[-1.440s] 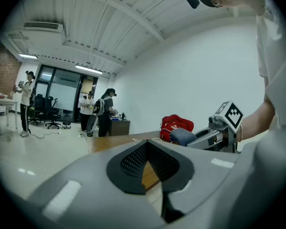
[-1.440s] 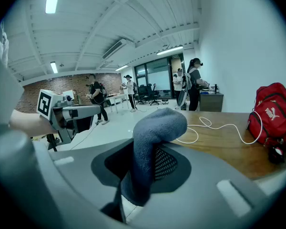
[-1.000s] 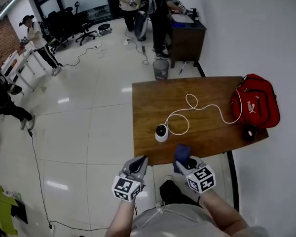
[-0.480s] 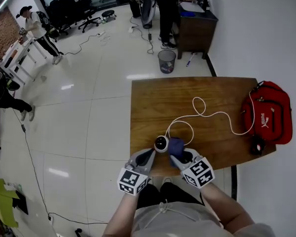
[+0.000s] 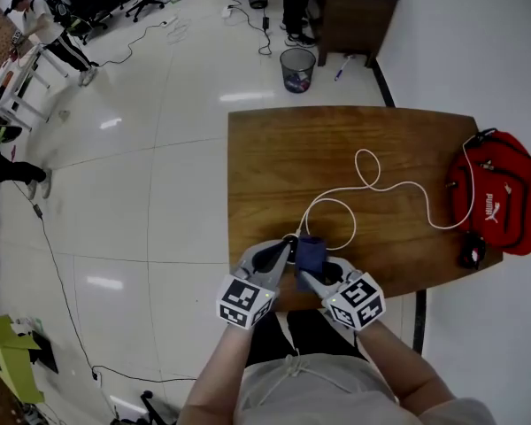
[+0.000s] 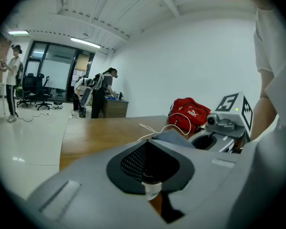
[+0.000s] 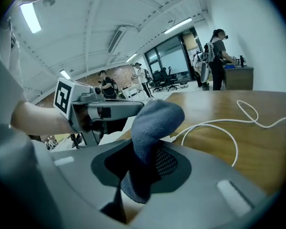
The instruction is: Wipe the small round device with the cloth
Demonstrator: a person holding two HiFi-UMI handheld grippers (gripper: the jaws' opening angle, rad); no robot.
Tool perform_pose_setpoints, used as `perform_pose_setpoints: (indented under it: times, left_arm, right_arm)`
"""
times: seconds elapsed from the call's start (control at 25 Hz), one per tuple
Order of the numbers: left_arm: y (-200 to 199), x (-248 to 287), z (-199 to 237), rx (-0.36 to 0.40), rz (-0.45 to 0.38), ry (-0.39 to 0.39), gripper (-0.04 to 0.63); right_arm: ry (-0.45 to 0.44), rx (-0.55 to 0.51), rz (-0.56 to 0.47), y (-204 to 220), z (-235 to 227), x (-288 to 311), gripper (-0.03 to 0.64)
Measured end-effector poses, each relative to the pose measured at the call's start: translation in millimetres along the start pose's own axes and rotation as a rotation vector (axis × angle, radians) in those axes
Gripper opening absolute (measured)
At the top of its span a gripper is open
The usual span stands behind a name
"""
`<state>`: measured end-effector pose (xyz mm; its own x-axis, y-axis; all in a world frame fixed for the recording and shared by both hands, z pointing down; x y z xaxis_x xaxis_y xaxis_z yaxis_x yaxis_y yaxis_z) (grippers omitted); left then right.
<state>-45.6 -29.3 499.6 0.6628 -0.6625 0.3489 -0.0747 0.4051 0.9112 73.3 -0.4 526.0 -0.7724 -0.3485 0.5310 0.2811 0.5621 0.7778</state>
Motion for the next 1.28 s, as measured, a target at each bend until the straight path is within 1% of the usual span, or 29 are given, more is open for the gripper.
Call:
perform_pose_setpoints:
  times: [0.32,0.48,0.56,0.64,0.72,0.84,1.0,1.16,1.28]
  left_arm:
    - [1.0,-0.5,4.8,-0.063,-0.039,0.069,0.006]
    - [2.5,0.4,6.7,-0.072,-0.035,0.095,0.006]
    - [2.5,-0.5,8.3,-0.068,-0.031,0.100,0.006]
    - [2.4,-2.1,9.5,-0.067,-0.026,0.099,0.006]
    - [3.1,-1.9,8.8,-0.064,-0.019,0.096,0.006]
    - [3.5,-1.0,8.0,-0.048,-0.012,0.096,0.006]
    - [2.6,-3.2,7.4,-0.029,-0.012,0.088,0.006]
    - [2.3,-2.3,6.3,-0.031,-0.020,0.086,0.006]
    - [1.7,-2.0,7.2,-0.029,-0.028,0.093,0.008]
  right_arm:
    - [-0.006,0.107,0.095,32.3,-8.6,28.0,0.106]
    - [0.024,0.172,0.181,44.1,-13.1,36.8,0.106]
    - [0.044,0.180,0.215,43.8,-14.0,34.8,0.106]
    - [0.061,0.166,0.228,39.6,-14.5,27.0,0.106]
    - [0.072,0.147,0.200,29.7,-17.2,12.8,0.106]
    - [0.076,0.102,0.101,-0.1,-21.5,-8.5,0.106]
    - [0.035,0.024,-0.005,-41.3,-21.4,-15.7,0.106]
    - [0.005,-0.012,-0.020,-53.8,-27.0,-4.5,0.106]
    - [0.016,0.028,-0.031,-53.0,-37.4,-0.1,0.106]
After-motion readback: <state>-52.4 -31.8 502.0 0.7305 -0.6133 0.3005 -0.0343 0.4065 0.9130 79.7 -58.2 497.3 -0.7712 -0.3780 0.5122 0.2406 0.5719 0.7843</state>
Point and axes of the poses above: the fingertips, and each gripper's own axes: x forward along the fingers, z to its left, y out of its underside, the point moved 6 cm from there along -x, backward along the fingers
